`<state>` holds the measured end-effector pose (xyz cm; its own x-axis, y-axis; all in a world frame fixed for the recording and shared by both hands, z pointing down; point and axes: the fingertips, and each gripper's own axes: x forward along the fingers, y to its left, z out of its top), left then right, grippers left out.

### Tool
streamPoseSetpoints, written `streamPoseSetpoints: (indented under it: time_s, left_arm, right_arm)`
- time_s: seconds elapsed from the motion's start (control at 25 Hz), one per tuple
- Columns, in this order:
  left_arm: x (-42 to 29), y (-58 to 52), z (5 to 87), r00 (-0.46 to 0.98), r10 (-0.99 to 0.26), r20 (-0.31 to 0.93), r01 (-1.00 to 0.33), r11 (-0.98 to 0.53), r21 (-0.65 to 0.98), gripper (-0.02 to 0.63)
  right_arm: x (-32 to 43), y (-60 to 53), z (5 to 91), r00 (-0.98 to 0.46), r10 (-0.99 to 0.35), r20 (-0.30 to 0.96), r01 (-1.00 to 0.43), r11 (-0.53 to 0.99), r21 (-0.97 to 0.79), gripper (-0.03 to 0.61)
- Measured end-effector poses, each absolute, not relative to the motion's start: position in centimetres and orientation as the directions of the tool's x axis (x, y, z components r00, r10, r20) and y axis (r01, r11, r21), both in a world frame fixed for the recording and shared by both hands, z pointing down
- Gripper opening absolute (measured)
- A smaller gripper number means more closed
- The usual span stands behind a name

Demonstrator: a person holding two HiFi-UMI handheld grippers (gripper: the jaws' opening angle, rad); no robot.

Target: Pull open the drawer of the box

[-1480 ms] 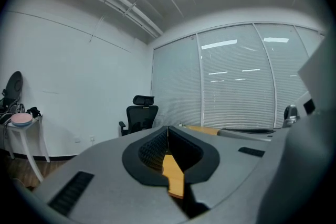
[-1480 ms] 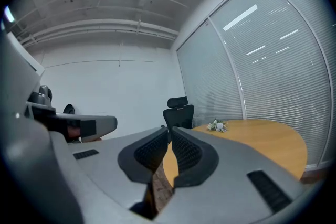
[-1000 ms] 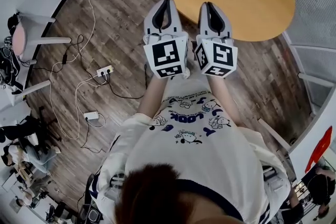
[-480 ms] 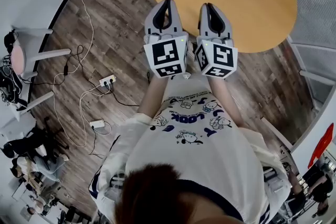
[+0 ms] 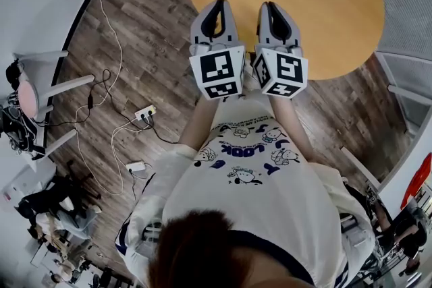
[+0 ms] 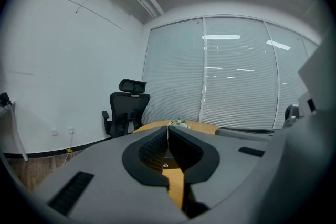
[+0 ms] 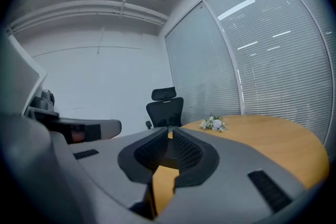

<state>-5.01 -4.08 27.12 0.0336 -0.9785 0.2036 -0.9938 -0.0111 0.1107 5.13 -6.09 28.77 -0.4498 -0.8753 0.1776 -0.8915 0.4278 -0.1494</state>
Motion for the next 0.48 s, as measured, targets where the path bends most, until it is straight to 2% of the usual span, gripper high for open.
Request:
streamPoseSetpoints:
  time_s: [0.48]
  left_arm:
    - [-6.0,-10.2,29.6,0.100,-0.961,0.260,-0.989,-0.068,0.130,0.015]
  right_arm:
    - [4.6,-11.5,30.9,-0.376,-0.898,0.228,-0.925,0.347,-0.156,0.043]
